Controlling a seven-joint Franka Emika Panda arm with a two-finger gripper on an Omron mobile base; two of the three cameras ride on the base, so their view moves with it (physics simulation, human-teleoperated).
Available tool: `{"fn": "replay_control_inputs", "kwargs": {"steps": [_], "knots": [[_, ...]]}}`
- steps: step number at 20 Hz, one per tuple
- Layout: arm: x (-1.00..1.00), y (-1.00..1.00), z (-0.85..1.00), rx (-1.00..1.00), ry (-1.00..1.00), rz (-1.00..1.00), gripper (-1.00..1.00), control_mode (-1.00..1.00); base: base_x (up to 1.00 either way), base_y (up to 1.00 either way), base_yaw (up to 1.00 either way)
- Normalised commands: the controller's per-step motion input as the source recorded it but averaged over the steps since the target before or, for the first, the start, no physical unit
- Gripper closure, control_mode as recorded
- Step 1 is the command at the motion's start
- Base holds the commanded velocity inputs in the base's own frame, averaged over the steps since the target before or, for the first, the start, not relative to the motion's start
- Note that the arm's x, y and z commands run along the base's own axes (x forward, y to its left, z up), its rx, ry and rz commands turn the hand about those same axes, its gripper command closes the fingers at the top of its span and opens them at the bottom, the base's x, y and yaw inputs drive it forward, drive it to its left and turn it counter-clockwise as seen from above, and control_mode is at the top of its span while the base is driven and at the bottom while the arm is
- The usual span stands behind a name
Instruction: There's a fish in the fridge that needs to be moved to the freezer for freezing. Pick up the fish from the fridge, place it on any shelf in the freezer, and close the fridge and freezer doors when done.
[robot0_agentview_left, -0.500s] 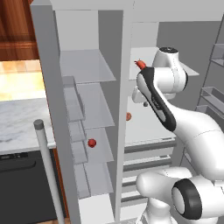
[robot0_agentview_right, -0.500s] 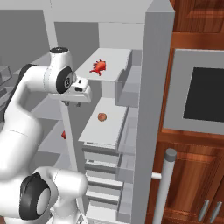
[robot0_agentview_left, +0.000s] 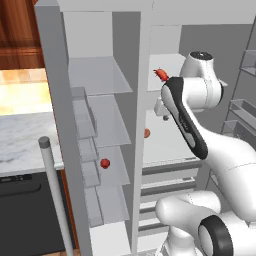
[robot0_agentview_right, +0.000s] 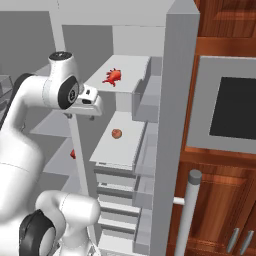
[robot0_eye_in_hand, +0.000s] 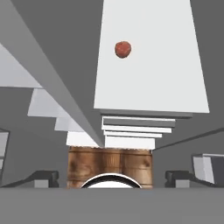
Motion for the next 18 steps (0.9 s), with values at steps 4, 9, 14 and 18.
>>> {"fn": "replay_control_inputs", "kwargs": {"steps": [4,9,14,18], "knots": [[-0.14,-0.14,0.52,0.0,-0.22,-0.02,-1.0,-1.0,0.0,0.0,0.0],[-0.02,-0.22,0.51,0.0,-0.21,-0.02,-1.0,-1.0,0.0,0.0,0.0],[0.0,-0.18,0.36,0.0,-0.25,-0.01,-1.0,-1.0,0.0,0.0,0.0],[0.0,-0.1,0.39,0.0,-0.15,0.0,-1.0,-1.0,0.0,0.0,0.0]]}}
